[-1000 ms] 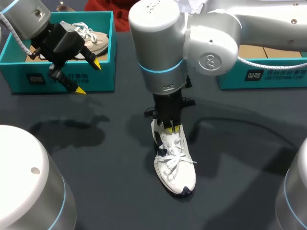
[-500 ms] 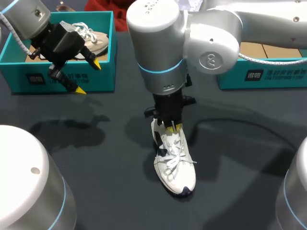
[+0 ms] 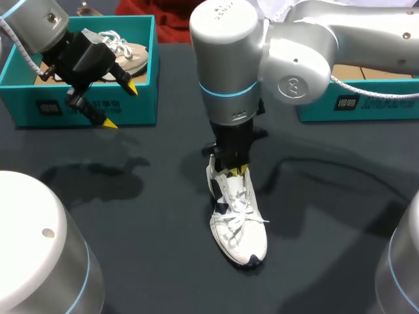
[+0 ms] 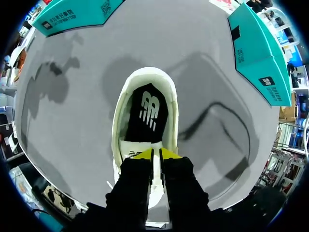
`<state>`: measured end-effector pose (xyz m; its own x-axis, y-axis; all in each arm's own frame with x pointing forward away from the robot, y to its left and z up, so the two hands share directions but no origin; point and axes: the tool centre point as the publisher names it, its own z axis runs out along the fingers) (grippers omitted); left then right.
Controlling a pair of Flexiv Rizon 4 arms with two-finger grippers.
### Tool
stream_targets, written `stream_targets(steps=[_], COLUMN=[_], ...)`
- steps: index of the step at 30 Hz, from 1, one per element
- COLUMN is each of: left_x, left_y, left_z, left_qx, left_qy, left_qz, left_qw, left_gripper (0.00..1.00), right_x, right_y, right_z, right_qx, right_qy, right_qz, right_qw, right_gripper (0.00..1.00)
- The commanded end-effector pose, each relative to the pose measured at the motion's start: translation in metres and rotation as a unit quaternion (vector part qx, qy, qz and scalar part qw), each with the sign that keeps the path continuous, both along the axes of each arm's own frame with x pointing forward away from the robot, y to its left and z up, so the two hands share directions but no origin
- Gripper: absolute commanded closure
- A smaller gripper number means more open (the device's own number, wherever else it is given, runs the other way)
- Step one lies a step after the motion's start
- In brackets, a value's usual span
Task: Take the shoe out of the shoebox, open the shoe tongue, remove and reinsert the insole, then place the shoe into the shoebox
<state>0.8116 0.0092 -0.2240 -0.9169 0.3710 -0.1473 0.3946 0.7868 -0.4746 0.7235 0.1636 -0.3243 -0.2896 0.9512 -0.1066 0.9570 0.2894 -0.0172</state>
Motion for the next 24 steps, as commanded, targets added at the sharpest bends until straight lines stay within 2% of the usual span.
stream_targets(steps=[1, 3, 4, 7, 13, 15, 16, 17, 18, 24], left_x=[0.001, 0.001, 0.001, 0.001, 0.001, 0.001, 0.001, 0.001, 0.001, 0.001], left_y=[0.0, 0.0, 0.0, 0.0, 0.0, 0.0, 0.0, 0.0, 0.0, 0.0], left_z=[-0.001, -0.001, -0.001, -0.001, -0.001, -0.001, -0.001, -0.001, -0.001, -0.001], left_qx=[0.001, 0.001, 0.001, 0.001, 0.001, 0.001, 0.001, 0.001, 0.001, 0.001], left_qy=[0.001, 0.001, 0.001, 0.001, 0.001, 0.001, 0.001, 0.001, 0.001, 0.001], left_qz=[-0.001, -0.001, -0.001, -0.001, -0.001, -0.001, -0.001, -0.001, -0.001, -0.001], left_qw=[1.0, 1.0, 1.0, 1.0, 1.0, 1.0, 1.0, 1.0, 1.0, 1.0], left_gripper=[0.0, 0.0, 0.0, 0.0, 0.0, 0.0, 0.0, 0.0, 0.0, 0.0], right_x=[-0.005, -0.002, -0.001, 0.003, 0.016, 0.022, 0.024, 0.027, 0.027, 0.027], right_y=[0.003, 0.005, 0.005, 0.002, 0.0, 0.0, 0.0, 0.001, 0.003, 0.003], right_z=[0.029, 0.037, 0.041, 0.052, 0.064, 0.065, 0.065, 0.064, 0.063, 0.063], right_qx=[-0.025, -0.025, -0.026, -0.015, -0.034, -0.039, -0.035, -0.026, -0.009, -0.009], right_qy=[-0.016, -0.024, -0.031, -0.049, -0.052, -0.048, -0.043, -0.034, -0.016, -0.016], right_qz=[0.024, 0.063, 0.082, 0.164, 0.307, 0.359, 0.4, 0.452, 0.478, 0.478], right_qw=[0.999, 0.997, 0.996, 0.985, 0.95, 0.931, 0.915, 0.891, 0.878, 0.878], right_gripper=[0.88, 0.85, 0.79, 0.7, 0.62, 0.61, 0.55, 0.24, 0.0, 0.0])
